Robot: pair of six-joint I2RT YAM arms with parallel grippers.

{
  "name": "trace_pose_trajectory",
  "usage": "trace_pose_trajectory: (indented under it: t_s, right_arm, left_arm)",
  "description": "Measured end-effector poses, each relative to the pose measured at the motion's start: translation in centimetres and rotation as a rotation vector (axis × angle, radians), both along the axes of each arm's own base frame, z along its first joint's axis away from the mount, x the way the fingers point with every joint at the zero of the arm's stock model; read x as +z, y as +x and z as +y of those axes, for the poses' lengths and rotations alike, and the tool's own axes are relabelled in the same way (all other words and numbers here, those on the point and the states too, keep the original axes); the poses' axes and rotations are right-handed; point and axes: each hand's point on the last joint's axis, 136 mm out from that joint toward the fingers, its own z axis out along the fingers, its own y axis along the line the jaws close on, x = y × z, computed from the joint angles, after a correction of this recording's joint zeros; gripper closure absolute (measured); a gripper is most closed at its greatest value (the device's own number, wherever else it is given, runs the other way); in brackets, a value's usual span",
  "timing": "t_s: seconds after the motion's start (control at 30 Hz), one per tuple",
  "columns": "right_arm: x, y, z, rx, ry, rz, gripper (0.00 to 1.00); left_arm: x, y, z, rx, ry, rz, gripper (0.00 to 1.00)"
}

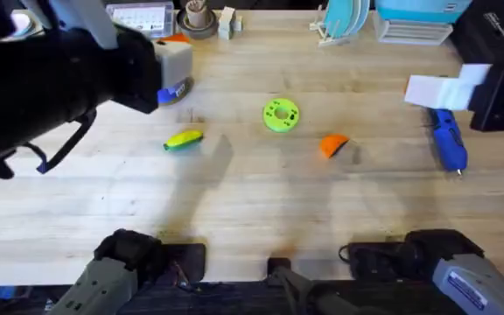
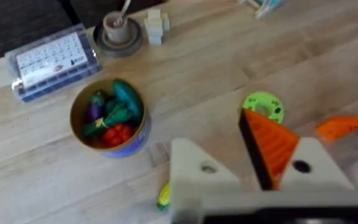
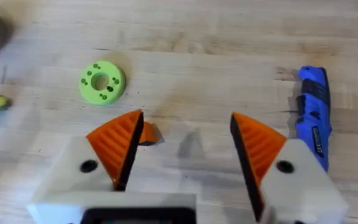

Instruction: Pick up the gripper from the table and insert it into the empty holder that is missing its gripper. Then pick up a screw, insert it into the mounting hole, and use the screwdriver to tighten it. Finally, clean up the table by picking up the vegetable and placing it into the bucket.

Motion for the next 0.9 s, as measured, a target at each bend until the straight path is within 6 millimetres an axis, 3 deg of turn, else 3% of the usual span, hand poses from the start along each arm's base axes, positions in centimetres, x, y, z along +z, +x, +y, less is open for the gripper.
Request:
trace_pose_trajectory:
  t_s: [0.07,0.13,0.17,0.3,0.6,0.7,0.77,0.8,0.9]
  right_arm:
    - [0.0,0.0,0.0,0.0,0.0,0.0,0.106]
    - [0.0,0.0,0.0,0.0,0.0,0.0,0.107]
    - [0.0,0.0,0.0,0.0,0.0,0.0,0.106]
    - [0.0,0.0,0.0,0.0,0.0,0.0,0.106]
    - [0.0,0.0,0.0,0.0,0.0,0.001,0.106]
    - [0.0,0.0,0.0,0.0,0.0,0.001,0.107]
    - [0.0,0.0,0.0,0.0,0.0,0.001,0.107]
    - [0.0,0.0,0.0,0.0,0.0,0.0,0.106]
    - [0.0,0.0,0.0,0.0,0.0,0.001,0.105]
  left_arm:
    - [0.8,0.2,-0.2,0.001,-0.032,-0.027,0.467]
    - [1.7,0.5,-0.5,0.0,-0.059,-0.056,0.118]
    - [1.9,0.7,-0.6,0.0,-0.073,-0.062,0.04]
    - [1.3,0.7,-0.7,-0.002,-0.078,-0.033,0.005]
    - [-5.0,-4.2,-1.1,-0.044,-0.079,0.313,0.007]
    - [-4.2,-3.8,-1.7,-0.05,-0.132,0.294,0.007]
    - [-2.8,-2.8,-2.1,-0.054,-0.164,0.23,0.007]
    - [-1.0,-1.5,-2.3,-0.054,-0.19,0.141,0.008]
    - [0.2,-0.6,-2.2,-0.035,-0.199,0.084,0.008]
